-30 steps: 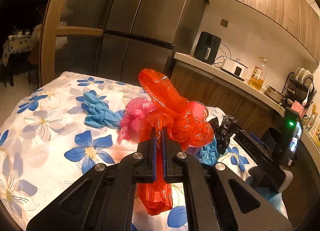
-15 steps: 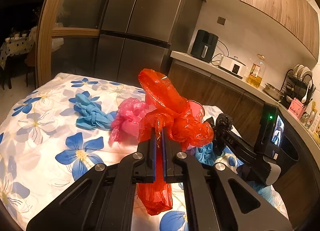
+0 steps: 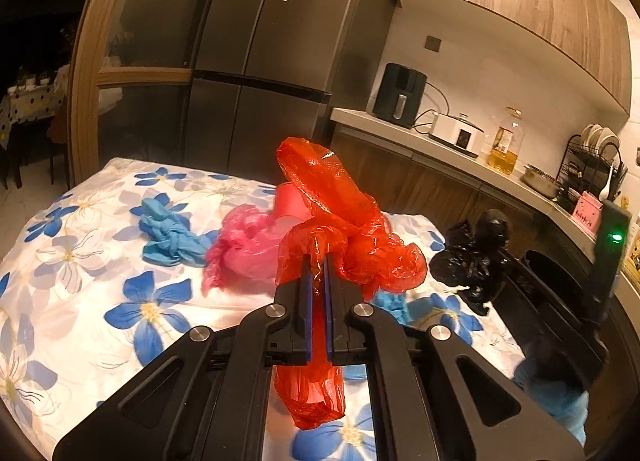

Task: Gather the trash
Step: 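Carry the red plastic bag and black bag over the black bin with both tools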

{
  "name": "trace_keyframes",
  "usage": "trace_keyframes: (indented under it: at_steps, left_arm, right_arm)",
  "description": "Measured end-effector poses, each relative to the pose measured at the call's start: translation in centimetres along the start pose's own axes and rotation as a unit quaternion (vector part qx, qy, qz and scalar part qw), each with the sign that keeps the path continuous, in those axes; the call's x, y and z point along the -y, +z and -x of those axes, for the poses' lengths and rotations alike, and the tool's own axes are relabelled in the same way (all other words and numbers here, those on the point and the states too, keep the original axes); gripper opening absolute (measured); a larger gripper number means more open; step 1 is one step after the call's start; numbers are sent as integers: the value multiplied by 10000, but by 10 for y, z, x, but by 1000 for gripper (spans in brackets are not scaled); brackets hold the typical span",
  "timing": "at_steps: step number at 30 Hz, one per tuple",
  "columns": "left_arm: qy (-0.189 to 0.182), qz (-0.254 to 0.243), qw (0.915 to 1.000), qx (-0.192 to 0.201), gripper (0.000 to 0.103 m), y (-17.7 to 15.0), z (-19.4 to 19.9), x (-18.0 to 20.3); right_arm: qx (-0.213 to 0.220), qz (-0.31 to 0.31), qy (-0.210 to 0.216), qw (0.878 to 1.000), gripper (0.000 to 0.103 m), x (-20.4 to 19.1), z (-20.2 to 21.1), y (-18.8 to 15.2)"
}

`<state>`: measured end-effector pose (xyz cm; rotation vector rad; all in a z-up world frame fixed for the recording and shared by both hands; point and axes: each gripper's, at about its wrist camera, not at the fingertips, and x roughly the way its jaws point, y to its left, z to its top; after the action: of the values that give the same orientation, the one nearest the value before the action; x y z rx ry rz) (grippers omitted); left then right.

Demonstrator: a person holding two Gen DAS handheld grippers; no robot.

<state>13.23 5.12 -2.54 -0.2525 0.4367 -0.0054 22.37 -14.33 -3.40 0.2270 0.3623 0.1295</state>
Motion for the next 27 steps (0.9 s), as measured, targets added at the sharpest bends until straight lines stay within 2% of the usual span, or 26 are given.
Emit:
trace_keyframes:
  at_steps: [12,27]
  left_arm:
    - [-307,-281,9991,-22,4,-4,-2,59]
    - [-703,-680,9952,-37,4,-5,-12,132]
  right_arm:
    - [332,-43,-52,9994,3,35,69,6]
    - [714,-248,-312,9966,3,86,112,16]
